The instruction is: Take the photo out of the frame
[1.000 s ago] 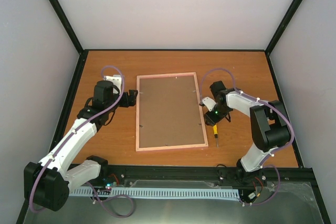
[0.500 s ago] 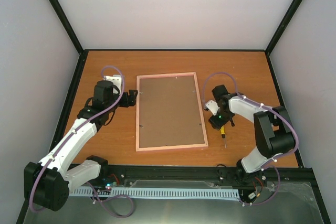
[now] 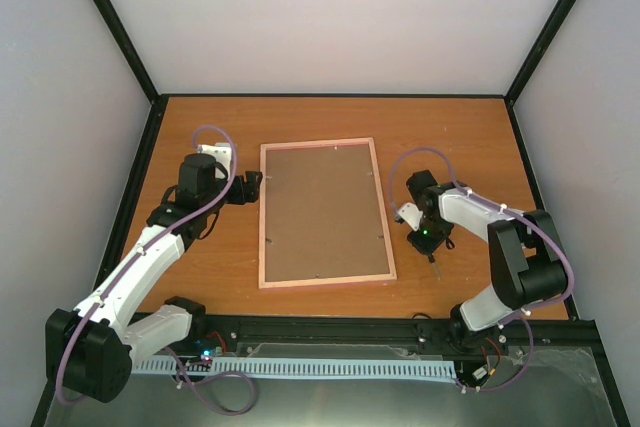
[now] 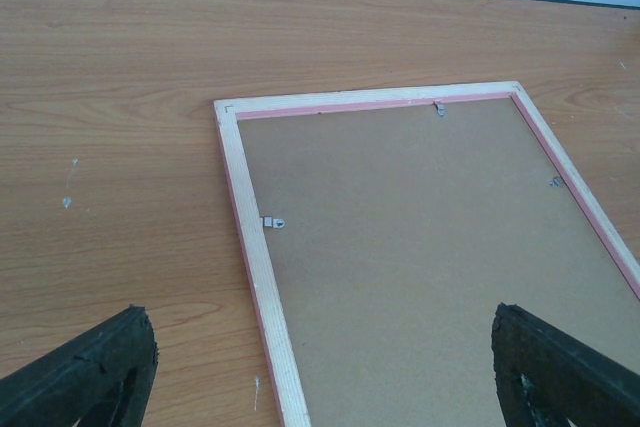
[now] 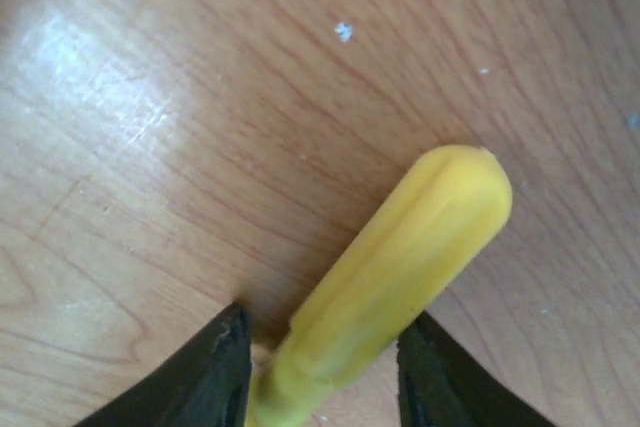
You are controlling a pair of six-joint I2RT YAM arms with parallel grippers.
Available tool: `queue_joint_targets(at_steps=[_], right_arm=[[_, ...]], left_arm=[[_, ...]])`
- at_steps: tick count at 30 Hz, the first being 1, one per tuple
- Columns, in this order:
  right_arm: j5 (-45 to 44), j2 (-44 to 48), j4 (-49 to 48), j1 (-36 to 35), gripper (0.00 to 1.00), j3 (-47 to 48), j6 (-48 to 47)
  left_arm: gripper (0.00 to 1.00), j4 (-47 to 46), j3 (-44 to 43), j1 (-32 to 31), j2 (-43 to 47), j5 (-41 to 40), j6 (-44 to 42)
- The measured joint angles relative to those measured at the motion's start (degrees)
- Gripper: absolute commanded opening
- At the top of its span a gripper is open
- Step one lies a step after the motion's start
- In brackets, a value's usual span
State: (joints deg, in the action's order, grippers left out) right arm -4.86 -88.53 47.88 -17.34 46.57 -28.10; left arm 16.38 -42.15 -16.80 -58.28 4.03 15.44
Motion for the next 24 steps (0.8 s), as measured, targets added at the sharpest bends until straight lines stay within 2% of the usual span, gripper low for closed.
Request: queue_joint_targets(at_steps=[10,15,19,21,24], right_arm=[[2.08,-0.7,-0.28,1.68,0.03,3.13,1.92],[8.63,5.86,-3.34,3.13,0.03,8.22,4.07],[20.98,17.2,-11.39,3.08,0.03,8.66,9.22],[26.67,21.33,-16.76,3.08,0.03,8.2,13.75],[32.59,24.39,-26.58,3.08,0.03,5.03,23.43]], left_arm=[[0.87,0.02,0.0,0.0,-1.79,-0.61,0.02],[0.74,0.48,0.0,-0.04,-3.13,-1.33,0.24],[0.71,-2.4,1.18,-1.62,-0.35,1.09,0.68],[0.72,-4.48,1.95,-5.11,2.34,1.97,1.11],[0.71,-8.04,2.03,-14.14,4.63,1.01,2.05]])
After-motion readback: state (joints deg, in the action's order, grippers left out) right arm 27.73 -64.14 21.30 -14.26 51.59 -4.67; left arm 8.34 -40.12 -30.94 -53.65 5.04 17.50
